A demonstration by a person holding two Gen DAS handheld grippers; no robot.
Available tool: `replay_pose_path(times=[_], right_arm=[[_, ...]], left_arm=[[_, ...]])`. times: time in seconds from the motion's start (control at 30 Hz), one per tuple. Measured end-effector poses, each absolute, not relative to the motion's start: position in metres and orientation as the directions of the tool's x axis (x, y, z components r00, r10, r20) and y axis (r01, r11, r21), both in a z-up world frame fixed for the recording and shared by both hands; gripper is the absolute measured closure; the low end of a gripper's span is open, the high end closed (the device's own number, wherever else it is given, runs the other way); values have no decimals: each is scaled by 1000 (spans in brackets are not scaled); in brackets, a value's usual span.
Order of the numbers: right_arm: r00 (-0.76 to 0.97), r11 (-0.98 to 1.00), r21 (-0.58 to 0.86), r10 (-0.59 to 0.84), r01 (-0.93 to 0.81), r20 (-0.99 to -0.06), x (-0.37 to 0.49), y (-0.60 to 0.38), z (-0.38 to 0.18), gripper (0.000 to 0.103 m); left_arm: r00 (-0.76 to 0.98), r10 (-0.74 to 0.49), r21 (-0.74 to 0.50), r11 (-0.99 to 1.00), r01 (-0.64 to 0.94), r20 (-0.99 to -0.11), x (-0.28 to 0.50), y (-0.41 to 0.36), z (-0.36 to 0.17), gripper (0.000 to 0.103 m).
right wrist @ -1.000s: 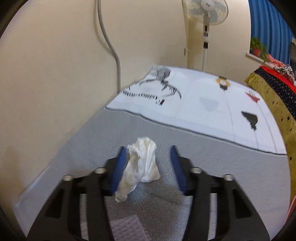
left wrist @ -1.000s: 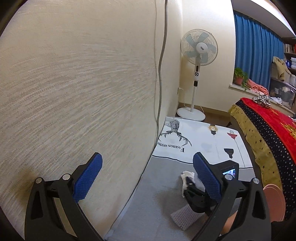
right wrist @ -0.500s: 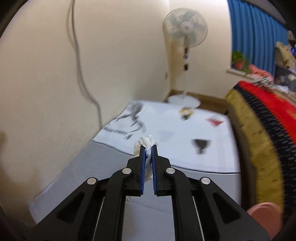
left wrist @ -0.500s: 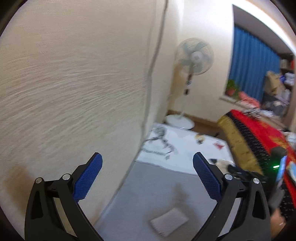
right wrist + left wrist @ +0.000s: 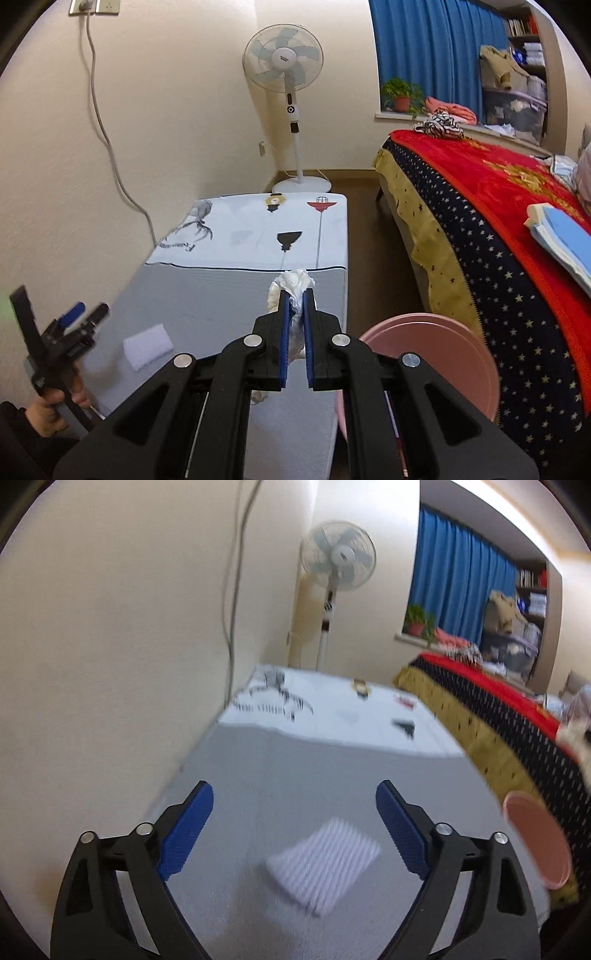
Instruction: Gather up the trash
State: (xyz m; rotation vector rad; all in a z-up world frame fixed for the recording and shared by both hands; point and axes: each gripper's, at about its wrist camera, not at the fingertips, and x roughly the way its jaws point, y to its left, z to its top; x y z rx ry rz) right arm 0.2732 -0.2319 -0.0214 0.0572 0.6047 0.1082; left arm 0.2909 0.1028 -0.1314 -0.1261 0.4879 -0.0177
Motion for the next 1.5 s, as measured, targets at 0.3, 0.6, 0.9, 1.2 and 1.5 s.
replay_pose_path(times=[0.3, 0.6, 0.9, 1.2, 1.5], right_arm=[[814, 992, 70, 129, -108, -566, 279, -229, -26, 95], [811, 990, 52, 139, -134, -569, 281, -223, -30, 95], [813, 990, 64, 139, -125, -566, 279, -229, -28, 95], [811, 988, 57, 148, -140, -566, 277, -230, -28, 95], [809, 988, 61, 150, -140, -568, 279, -230, -29, 95]], left_arm=[[816, -110, -139, 990, 37, -568, 303, 103, -170, 43], [782, -132, -109, 991, 83, -610, 308, 93, -180, 103], [776, -183, -126, 983, 134, -603, 297, 93, -171, 94], [745, -190, -98, 981, 165, -639, 306, 64, -174, 55], [727, -169, -55, 982, 179, -666, 311, 57, -182, 99]])
